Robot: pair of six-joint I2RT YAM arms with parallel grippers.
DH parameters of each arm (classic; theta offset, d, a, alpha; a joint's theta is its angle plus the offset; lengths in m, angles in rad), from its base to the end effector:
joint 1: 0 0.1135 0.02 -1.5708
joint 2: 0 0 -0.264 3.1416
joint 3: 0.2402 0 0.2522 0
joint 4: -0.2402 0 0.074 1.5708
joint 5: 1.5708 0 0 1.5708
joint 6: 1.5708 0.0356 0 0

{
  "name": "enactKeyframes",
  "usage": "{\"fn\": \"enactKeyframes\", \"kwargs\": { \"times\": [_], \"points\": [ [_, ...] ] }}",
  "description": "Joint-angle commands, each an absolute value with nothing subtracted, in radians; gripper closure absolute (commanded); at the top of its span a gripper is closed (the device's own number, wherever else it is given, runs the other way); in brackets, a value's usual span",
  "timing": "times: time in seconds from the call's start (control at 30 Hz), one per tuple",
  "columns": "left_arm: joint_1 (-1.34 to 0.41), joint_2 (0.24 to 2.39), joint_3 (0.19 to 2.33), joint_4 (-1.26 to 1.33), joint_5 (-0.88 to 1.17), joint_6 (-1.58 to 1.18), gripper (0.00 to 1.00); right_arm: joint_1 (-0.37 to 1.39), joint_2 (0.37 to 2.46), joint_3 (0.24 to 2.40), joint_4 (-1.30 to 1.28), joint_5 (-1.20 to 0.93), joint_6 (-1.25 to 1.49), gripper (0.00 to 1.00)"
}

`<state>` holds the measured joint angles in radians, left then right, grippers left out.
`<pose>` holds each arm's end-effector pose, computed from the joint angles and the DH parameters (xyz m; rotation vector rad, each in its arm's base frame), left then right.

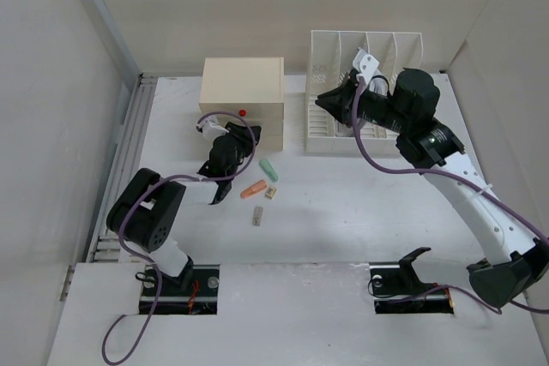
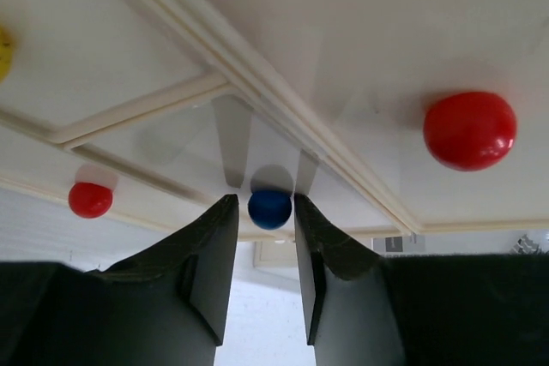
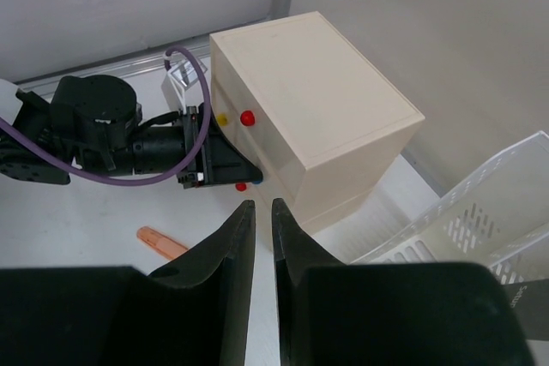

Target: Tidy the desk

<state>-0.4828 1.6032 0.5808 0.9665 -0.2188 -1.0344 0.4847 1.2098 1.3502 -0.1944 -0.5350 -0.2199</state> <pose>0.2835 -0.1399 0.1935 -0.6363 1.5964 -0.9757 0.2264 0.1397 0.4485 -0.9432 1.3600 0.6356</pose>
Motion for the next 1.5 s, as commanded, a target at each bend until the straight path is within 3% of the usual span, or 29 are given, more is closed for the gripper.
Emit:
{"fn": "enactKeyframes", "kwargs": {
  "times": [0.0,0.23,0.4,0.9,1.3,1.33,1.37,1.47],
  "points": [
    [-0.486,1.608,0.629,1.032,-0.238,-1.037,0.71,0.480,1.187,1.350,-0.132,-0.529,-0.207,0.81],
    [-0.486,1.626,0.649,1.032,-0.238,-1.037,0.77,0.480,1.187,1.341,-0.132,-0.529,-0.207,0.81],
    [-0.486,1.626,0.621,1.046,-0.238,-1.048,0.89,0.480,1.187,1.341,-0.132,-0.529,-0.207,0.81],
    [-0.561,1.503,0.359,1.181,-0.261,-1.112,0.90,0.480,1.197,1.331,-0.123,-0.538,-0.207,0.81],
    [-0.640,1.387,0.296,1.104,-0.325,-1.131,0.90,0.480,1.206,1.331,-0.114,-0.557,-0.207,0.81],
    [-0.640,1.387,0.287,1.095,-0.325,-1.131,0.86,0.480,1.206,1.322,-0.114,-0.557,-0.207,0.81],
    [-0.640,1.387,0.287,1.095,-0.325,-1.131,0.71,0.480,1.206,1.322,-0.114,-0.557,-0.207,0.81],
    [-0.640,1.367,0.287,1.072,-0.325,-1.131,0.40,0.480,1.206,1.322,-0.114,-0.557,-0.207,0.81]
  ]
}}
